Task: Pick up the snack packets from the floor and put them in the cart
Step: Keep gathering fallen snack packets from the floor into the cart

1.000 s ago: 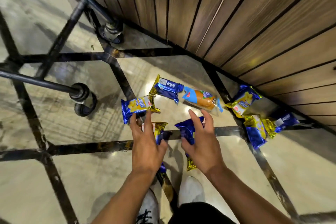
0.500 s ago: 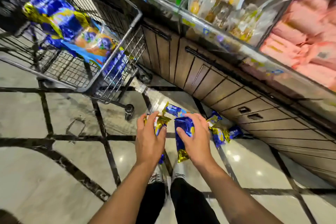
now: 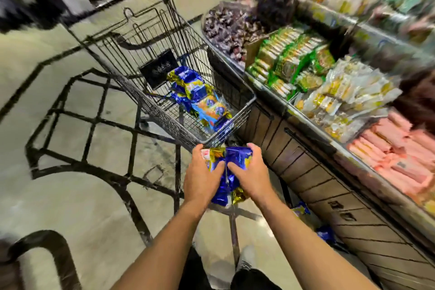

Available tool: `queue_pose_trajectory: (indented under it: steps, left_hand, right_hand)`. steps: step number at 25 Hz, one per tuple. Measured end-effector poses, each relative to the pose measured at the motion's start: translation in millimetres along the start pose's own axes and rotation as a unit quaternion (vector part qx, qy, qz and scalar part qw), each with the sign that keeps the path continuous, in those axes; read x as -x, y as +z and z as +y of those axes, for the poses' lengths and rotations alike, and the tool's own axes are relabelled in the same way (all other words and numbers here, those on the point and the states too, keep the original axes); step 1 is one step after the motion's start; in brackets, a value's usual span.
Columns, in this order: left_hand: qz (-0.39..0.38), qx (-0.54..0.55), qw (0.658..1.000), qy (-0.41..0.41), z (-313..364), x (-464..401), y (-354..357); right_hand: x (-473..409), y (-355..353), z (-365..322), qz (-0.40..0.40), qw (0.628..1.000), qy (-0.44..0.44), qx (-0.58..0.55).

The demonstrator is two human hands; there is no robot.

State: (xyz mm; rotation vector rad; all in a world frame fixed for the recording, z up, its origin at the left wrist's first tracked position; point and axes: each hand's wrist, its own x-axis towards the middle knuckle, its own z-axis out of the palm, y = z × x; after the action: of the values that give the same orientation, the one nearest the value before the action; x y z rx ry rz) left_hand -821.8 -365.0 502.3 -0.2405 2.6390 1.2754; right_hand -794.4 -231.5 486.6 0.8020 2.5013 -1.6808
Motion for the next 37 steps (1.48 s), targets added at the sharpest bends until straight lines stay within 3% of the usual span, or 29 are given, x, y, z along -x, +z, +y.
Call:
queue_pose_trajectory:
  steps: [16, 37]
  left_hand:
    - [0.004, -0.017, 0.998, 0.060, -44, -203, -161]
    - [-0.070, -0.129, 0.984, 0.099, 41, -508, -139]
  right_hand:
    - [-87, 170, -142, 0.095, 0.995, 0.028, 0.030]
    - [-336, 234, -205, 0.158, 0.980, 0.120, -0.001]
